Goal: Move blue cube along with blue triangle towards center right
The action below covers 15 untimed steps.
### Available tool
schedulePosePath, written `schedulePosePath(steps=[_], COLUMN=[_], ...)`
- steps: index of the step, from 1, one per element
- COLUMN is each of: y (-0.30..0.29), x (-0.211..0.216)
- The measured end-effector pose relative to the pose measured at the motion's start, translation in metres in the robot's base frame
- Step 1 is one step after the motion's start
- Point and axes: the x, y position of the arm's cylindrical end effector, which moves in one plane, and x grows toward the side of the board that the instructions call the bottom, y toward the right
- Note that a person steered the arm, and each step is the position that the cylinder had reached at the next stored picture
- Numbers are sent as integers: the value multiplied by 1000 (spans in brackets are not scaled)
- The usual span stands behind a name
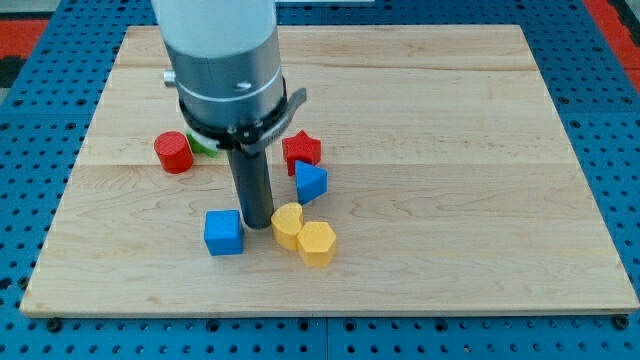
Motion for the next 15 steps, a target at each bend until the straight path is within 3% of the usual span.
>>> schedulePosePath(steps=[1,3,4,5,6,8,10,12,14,15], y=[44,-48,-89,-81,-24,15,17,32,126,83], x=[13,84,61,21,12,47,-12,-33,-110,-110])
